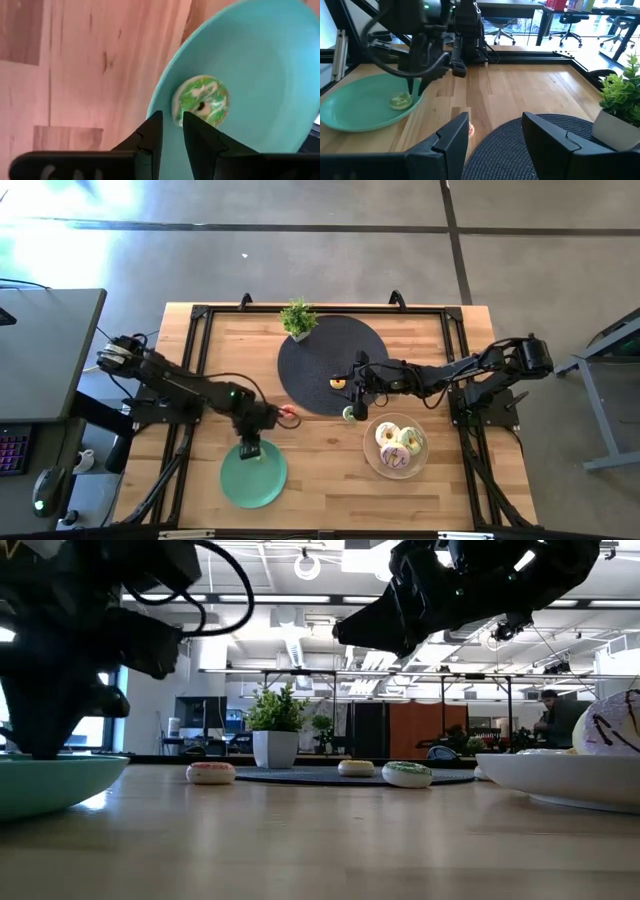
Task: Pick & Place donuts
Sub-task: Put the left small green donut on the blue plate, then put the left small pink donut on the blue plate
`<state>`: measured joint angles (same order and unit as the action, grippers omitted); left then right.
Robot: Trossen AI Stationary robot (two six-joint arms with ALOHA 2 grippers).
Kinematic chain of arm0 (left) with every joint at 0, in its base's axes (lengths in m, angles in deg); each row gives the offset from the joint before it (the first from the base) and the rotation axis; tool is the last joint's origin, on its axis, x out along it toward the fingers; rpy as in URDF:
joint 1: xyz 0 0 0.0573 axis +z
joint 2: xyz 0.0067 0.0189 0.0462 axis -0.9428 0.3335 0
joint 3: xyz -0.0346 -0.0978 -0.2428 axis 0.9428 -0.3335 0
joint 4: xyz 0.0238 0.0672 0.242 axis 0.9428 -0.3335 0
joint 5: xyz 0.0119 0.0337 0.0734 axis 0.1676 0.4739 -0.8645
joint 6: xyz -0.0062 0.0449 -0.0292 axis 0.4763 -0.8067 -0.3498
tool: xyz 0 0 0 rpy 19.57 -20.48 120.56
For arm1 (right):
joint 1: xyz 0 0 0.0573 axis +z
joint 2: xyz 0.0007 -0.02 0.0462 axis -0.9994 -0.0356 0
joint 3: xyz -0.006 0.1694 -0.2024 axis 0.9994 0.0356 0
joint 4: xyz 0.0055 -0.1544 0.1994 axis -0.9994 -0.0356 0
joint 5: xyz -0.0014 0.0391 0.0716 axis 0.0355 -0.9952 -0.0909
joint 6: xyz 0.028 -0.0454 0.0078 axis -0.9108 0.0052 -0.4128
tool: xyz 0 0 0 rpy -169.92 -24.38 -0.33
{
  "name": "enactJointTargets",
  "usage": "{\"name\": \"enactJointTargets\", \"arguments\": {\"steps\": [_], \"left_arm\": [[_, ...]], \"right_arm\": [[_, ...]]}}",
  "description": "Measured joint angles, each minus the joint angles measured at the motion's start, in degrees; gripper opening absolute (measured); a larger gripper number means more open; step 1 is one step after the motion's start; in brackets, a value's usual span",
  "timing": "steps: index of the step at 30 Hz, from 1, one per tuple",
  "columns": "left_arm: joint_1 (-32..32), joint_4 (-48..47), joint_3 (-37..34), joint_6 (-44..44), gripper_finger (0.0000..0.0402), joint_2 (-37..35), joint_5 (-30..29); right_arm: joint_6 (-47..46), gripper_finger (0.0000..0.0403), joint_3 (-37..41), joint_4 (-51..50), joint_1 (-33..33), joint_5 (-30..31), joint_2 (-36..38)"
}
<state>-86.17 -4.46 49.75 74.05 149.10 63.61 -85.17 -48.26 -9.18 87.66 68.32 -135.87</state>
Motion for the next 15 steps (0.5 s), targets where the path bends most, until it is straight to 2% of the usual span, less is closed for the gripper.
{"name": "enactJointTargets", "arguments": {"steps": [4,10,12,15], "left_arm": [[2.6,-0.24,0.7,-2.61,0.0075,0.0,2.96],[3.82,-0.7,5.77,-8.57,0.0075,0.0,3.21],[3.63,-0.45,8.16,-12.11,0.0075,0.0,0.12],[3.65,0.11,10.87,-15.95,0.0076,0.0,-10.49]], "right_arm": [[0.0,0.0181,0.0,0.0,0.0,0.0,0.0],[0.98,0.0181,0.0,0.0,0.0,0.0,0.0],[1.07,0.0181,0.0,0.0,0.0,0.0,0.0],[1.07,0.0181,0.0,0.0,0.0,0.02,0.0]]}}
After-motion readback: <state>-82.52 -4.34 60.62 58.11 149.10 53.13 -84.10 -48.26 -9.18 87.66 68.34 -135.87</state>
